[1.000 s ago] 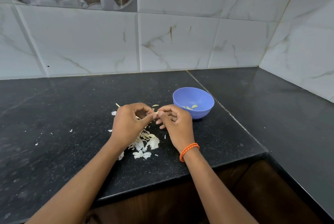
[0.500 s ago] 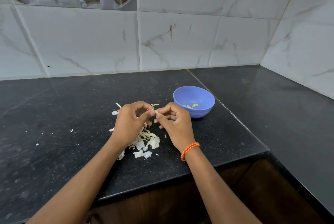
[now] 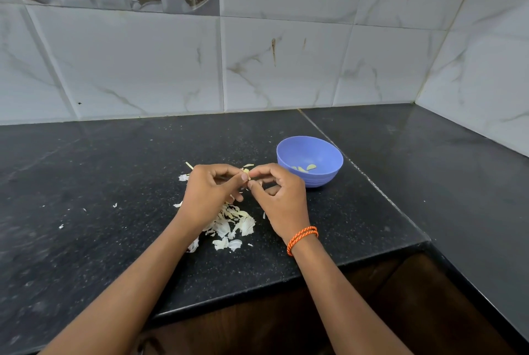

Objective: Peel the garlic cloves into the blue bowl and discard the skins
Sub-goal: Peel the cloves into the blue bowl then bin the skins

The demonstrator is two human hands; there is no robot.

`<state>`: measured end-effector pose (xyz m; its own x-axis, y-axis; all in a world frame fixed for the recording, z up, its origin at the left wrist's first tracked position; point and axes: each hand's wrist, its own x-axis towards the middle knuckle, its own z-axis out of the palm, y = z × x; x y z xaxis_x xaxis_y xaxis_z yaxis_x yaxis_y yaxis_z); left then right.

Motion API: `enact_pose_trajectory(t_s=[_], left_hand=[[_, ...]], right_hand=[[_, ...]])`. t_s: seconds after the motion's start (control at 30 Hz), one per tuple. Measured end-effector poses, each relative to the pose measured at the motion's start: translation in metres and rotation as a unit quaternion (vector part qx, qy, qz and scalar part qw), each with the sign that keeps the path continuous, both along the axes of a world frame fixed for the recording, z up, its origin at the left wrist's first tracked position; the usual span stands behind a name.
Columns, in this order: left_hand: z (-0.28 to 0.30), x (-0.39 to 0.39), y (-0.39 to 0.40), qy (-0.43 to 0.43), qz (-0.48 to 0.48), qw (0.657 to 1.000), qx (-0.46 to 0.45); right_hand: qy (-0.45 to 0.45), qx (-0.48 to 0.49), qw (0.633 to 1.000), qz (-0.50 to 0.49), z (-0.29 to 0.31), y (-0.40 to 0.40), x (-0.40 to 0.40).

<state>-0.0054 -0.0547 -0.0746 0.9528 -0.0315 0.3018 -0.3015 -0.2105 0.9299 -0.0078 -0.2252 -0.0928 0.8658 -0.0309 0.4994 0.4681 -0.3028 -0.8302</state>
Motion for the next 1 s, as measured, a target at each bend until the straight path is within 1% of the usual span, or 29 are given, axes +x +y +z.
enact_pose_trajectory(t_s=[0.1, 0.23, 0.33, 0.53, 0.77, 0.9, 1.0], left_hand=[[0.0006, -0.0005, 0.0005, -0.01, -0.001, 1.0, 0.011], [-0.0017, -0.0002, 0.0002, -0.03, -0.001, 0.999, 0.043], [-0.0037, 0.0007, -0.0001, -0.041, 0.014, 0.997, 0.061], [-0.0058, 0.0025, -0.0006, -0.045, 0.019, 0.997, 0.052], [-0.0064, 0.0018, -0.0015, -0.05, 0.01, 0.998, 0.039], [-0.0073, 0.0037, -0.0006, -0.048, 0.005, 0.998, 0.044], [-0.0081, 0.0051, 0.0001, -0.045, 0.009, 0.998, 0.051]], right_hand=[[-0.007, 0.016, 1.0, 0.009, 0.0022, -0.0011, -0.0006], [0.016, 0.041, 0.999, 0.013, 0.0031, -0.001, 0.0], [0.004, 0.029, 0.999, 0.024, 0.0013, -0.0013, 0.0008], [0.041, 0.072, 0.994, 0.064, 0.0021, -0.0004, 0.0016], [0.046, 0.104, 0.99, 0.082, 0.0016, -0.0005, 0.0017], [0.004, 0.073, 0.995, 0.065, 0.0007, 0.0014, 0.0003], [0.007, 0.06, 0.997, 0.051, -0.0024, 0.0028, 0.0024]])
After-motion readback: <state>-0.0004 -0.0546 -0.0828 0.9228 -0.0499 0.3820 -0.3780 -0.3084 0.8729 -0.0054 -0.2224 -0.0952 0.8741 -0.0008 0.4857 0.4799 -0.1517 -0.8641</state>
